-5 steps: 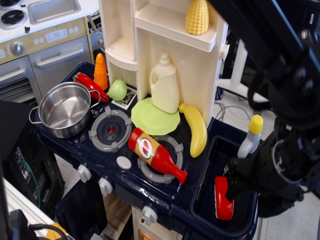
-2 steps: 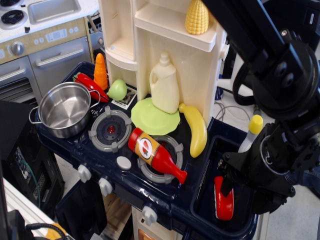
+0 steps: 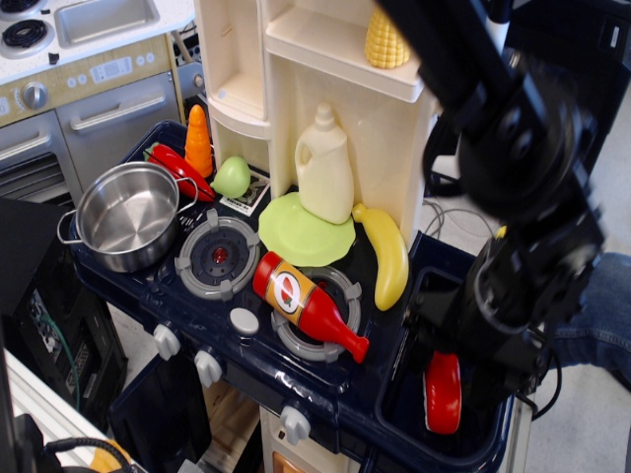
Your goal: Put sushi in pot or pan
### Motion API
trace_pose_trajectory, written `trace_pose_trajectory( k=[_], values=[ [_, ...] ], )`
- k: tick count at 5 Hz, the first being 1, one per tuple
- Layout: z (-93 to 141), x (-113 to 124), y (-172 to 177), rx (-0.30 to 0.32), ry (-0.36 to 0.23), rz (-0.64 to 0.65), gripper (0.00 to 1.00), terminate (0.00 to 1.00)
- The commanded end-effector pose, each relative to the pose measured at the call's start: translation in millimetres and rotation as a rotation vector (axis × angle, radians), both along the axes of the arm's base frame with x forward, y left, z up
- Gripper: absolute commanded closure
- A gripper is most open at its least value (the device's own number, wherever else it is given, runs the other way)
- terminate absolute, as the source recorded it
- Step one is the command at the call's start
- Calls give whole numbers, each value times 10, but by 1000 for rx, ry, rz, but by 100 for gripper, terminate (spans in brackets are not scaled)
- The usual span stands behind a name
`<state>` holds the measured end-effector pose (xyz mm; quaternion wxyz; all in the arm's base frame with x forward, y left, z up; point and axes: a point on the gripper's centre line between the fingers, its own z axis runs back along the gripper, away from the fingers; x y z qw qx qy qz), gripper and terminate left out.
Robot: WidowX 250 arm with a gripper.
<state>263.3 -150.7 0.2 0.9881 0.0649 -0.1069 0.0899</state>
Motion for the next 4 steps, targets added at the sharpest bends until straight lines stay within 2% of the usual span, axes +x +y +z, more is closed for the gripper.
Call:
trace_pose_trajectory(
  k=[1, 2, 3, 4],
  values=[
    [30, 49, 29, -64, -10, 70, 100, 0],
    [363, -42, 91, -92, 93, 74, 100, 0],
    [854, -56, 466, -43, 251, 62, 100, 0],
    [1184, -202, 865, 121, 75, 104, 100, 0]
  ],
)
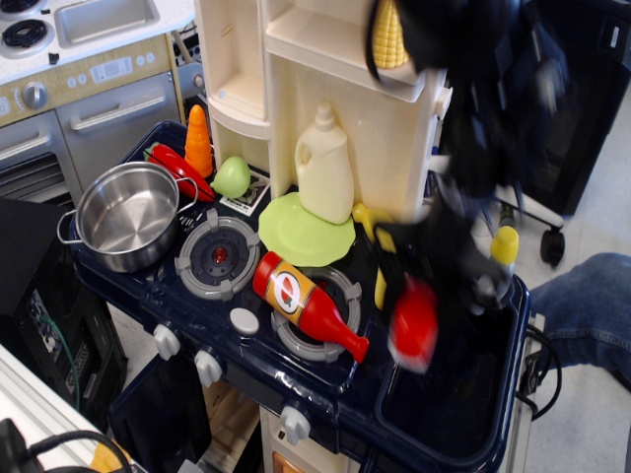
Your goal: Put sushi in pot or pan
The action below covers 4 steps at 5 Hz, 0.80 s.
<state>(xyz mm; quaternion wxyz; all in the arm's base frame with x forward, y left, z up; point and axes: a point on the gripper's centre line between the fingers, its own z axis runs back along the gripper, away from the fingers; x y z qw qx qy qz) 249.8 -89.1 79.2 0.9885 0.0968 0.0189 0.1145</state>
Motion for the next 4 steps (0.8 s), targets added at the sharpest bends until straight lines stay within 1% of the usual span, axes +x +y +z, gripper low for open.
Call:
trace_pose_trajectory(
  k=[1, 2, 3, 4],
  values=[
    [378, -188, 734, 134, -204, 6, 100, 0],
    [331, -215, 1234, 167, -245, -37, 100, 0],
    [272, -217, 1731, 194, -294, -49, 100, 0],
    [177, -230, 2170, 288, -324, -75, 100, 0]
  ],
)
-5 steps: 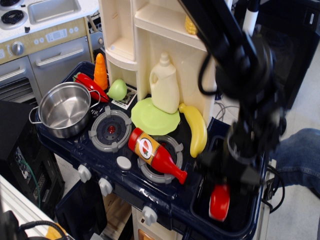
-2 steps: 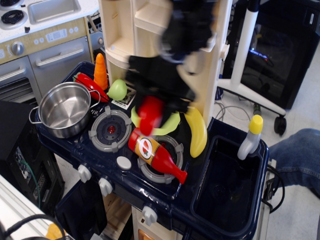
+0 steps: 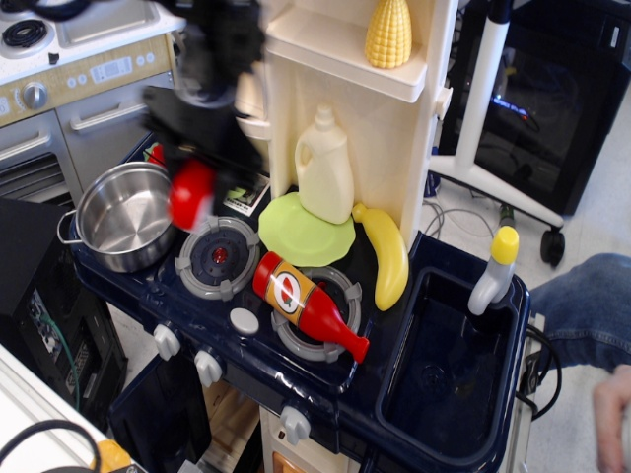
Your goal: Put sushi in pot or pan
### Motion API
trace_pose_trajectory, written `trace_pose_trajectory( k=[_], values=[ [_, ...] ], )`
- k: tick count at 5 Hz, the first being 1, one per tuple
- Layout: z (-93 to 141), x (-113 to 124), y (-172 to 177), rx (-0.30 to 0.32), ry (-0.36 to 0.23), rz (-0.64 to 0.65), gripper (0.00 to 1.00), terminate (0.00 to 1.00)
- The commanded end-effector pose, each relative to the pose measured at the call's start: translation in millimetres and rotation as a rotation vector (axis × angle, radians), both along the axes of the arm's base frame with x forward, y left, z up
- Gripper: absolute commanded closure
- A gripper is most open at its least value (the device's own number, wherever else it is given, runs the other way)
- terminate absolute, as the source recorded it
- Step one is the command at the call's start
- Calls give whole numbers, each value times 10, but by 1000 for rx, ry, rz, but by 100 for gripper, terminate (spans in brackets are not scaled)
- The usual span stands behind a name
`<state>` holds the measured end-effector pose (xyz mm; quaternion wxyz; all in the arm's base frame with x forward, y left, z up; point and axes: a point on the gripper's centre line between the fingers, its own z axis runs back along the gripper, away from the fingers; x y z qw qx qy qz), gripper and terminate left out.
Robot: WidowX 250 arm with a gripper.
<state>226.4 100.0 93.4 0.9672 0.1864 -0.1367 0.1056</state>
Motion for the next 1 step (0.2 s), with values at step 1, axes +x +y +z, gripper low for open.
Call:
trace_pose_trajectory(
  k=[1],
  values=[
    [-39, -46, 524, 31, 8, -67, 100, 100]
  ],
)
